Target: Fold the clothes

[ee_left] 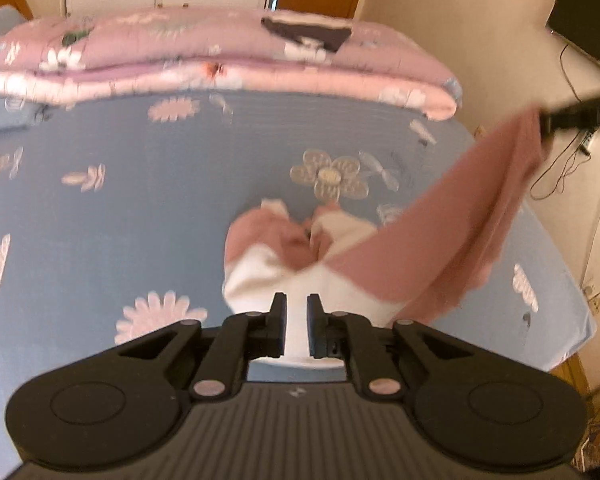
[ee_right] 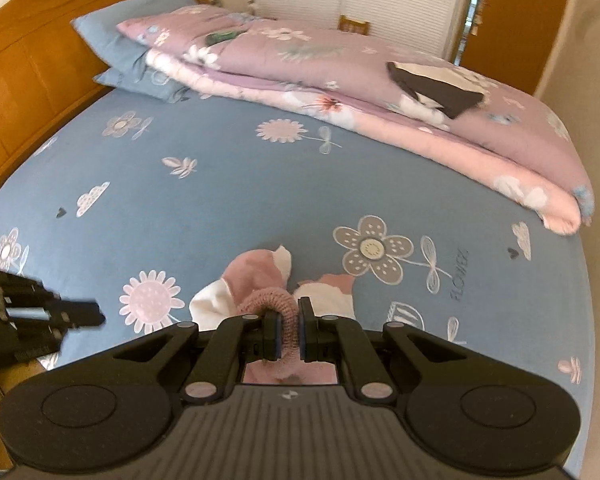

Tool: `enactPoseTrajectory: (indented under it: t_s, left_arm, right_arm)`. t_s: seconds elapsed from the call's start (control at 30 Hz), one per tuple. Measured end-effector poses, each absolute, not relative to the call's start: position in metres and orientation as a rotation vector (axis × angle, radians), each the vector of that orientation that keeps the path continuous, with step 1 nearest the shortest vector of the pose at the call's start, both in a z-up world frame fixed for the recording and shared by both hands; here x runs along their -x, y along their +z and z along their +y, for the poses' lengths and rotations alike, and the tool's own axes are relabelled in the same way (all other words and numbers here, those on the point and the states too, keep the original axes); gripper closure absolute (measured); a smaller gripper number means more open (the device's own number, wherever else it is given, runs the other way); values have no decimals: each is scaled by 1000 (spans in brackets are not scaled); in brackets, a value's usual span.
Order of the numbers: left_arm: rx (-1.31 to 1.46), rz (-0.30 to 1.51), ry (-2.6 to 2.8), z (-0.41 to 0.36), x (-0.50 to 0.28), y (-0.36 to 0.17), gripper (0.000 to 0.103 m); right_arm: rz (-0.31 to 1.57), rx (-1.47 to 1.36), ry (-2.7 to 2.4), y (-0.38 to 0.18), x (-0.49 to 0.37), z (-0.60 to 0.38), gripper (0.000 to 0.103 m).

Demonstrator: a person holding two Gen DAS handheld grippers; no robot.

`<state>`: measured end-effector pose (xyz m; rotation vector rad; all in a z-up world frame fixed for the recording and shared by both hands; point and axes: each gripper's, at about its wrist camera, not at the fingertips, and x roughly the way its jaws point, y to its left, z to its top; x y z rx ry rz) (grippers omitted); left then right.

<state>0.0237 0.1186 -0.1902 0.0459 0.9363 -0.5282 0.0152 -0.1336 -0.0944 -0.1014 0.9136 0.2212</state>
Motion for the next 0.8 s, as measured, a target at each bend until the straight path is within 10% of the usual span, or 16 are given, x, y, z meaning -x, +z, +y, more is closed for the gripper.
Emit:
enactPoseTrajectory:
  t_s: [0.8]
  left_arm:
    - [-88,751,-690,64,24,-267,41]
  right_arm:
    - [839,360,537,-42,-88,-1,94]
